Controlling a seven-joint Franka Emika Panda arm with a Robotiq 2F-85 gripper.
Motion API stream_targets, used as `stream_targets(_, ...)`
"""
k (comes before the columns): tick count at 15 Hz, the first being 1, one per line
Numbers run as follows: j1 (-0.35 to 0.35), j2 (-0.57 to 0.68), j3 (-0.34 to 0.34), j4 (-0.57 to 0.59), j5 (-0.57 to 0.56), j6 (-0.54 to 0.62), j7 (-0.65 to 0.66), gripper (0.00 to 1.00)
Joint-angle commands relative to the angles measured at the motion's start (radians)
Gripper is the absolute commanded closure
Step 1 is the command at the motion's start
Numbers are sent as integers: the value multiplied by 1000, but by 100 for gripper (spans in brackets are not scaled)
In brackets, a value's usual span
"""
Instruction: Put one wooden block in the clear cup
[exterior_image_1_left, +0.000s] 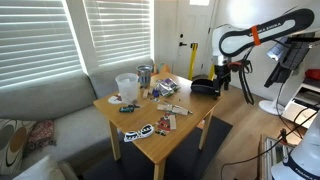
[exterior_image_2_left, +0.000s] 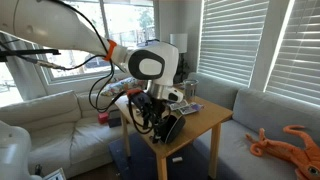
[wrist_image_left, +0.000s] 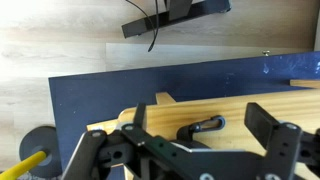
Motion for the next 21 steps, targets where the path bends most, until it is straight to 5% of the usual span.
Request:
stream_targets(1, 0, 0, 0, 1, 0, -1, 0, 0)
stream_targets(4, 0, 0, 0, 1, 0, -1, 0, 0)
stream_targets(10, 114, -110, 105, 50, 22, 12, -46, 0)
stream_targets(18, 256, -40, 160, 51, 112, 412, -203, 0)
stream_targets(21, 247, -38, 172, 52, 118, 408, -203, 0)
